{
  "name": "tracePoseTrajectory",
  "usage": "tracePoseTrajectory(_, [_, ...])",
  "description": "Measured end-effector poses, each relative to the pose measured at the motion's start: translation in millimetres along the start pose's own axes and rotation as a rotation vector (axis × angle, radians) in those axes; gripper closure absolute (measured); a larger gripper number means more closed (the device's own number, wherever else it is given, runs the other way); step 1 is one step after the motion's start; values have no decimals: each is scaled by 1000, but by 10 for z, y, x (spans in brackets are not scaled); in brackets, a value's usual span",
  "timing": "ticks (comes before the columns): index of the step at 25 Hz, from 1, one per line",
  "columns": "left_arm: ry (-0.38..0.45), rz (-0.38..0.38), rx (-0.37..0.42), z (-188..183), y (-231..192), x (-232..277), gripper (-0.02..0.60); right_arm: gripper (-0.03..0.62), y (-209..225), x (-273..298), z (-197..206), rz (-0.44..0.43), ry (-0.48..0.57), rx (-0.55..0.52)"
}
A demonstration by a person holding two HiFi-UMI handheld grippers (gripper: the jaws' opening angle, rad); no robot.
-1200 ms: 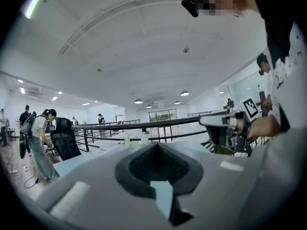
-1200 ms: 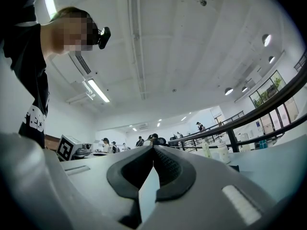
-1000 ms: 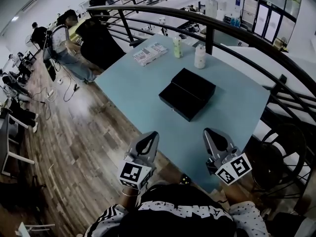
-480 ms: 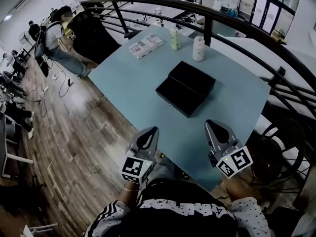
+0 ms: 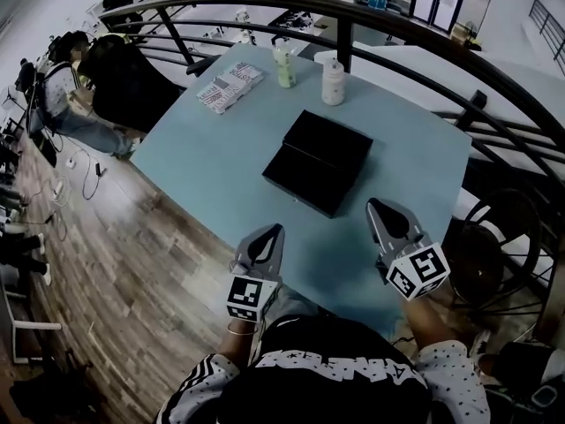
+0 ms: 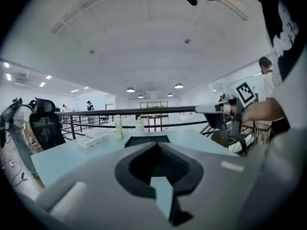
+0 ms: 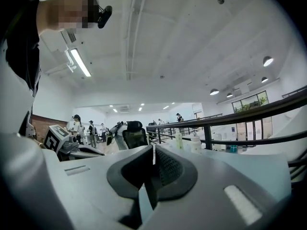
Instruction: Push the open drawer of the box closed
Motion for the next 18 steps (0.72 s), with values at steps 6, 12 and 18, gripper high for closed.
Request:
tracePoseTrajectory(6, [-34, 70, 22, 346, -319, 371, 581, 589, 215, 481, 166, 105, -56, 5])
tracePoseTrajectory(12, [-91, 144, -6, 738, -533, 726, 581, 588, 446, 873, 419, 214, -138, 7])
tracePoseTrajectory(18, [-154, 230, -25, 1092, -622, 1060, 581, 588, 686, 1190, 696, 317, -221, 36])
Point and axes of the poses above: the fingertips, and each gripper's own axes: x forward along the fingers, y to its right, z out of its underside, the point moved 6 cm from there along -x, backward along the fingers, and after that the axes turned 8 degrees about x, right-handed, at the moved point
